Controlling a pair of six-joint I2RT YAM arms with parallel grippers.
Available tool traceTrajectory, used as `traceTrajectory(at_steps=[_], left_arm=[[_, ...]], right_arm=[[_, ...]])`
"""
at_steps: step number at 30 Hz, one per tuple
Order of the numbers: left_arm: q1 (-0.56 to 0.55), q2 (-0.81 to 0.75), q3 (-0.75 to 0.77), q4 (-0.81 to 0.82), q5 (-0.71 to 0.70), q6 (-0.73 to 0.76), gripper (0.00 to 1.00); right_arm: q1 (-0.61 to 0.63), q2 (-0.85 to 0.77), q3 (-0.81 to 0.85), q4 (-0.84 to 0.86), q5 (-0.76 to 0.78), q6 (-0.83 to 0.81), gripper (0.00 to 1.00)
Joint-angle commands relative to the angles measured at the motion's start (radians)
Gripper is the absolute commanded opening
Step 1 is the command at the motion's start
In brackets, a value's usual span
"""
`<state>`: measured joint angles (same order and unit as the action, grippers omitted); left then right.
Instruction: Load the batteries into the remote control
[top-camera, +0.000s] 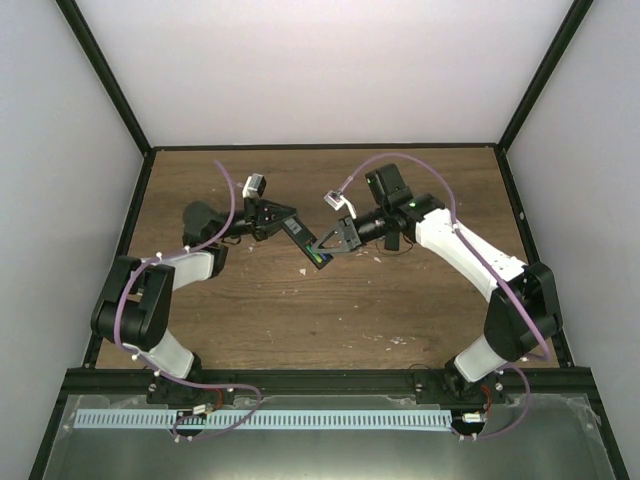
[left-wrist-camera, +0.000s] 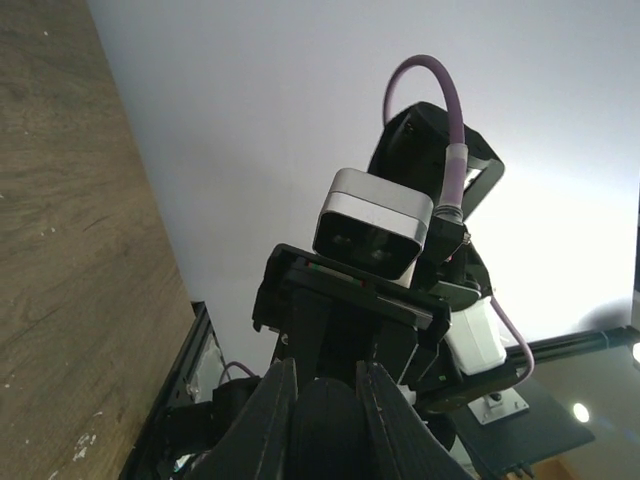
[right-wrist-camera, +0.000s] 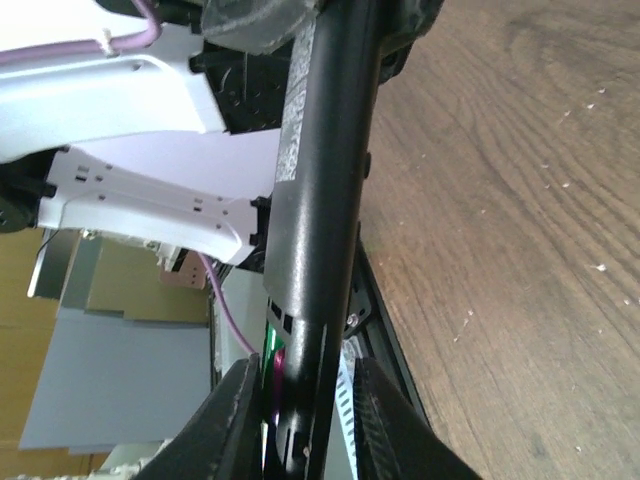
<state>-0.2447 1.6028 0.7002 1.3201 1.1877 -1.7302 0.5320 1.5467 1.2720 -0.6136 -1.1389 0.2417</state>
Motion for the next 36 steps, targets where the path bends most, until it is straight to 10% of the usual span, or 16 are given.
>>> traceTrajectory(at_steps=[1, 12, 19, 36], left_arm=[[0.0, -0.055, 0.034, -0.127, -0.006, 0.114, 0.0], [0.011, -0.214, 0.133, -1.066, -0.114, 0.813, 0.0], [0.022, -0.249, 0.035, -1.142, -0.366, 0.85, 0.0], [0.027, -0.276, -0.005, -1.155, -0.472, 0.908, 0.0]], right_arm=[[-0.007, -0.022, 0.042, 0.007, 0.163, -0.031, 0.23], [-0.111, -0.236, -0.093, 0.073, 0.651, -0.054, 0.72], [-0.212, -0.128, -0.18, 0.029, 1.092, -0.067, 0.77], [-0.295, 0.189, -0.177, 0.147, 1.111, -0.055, 0.73]])
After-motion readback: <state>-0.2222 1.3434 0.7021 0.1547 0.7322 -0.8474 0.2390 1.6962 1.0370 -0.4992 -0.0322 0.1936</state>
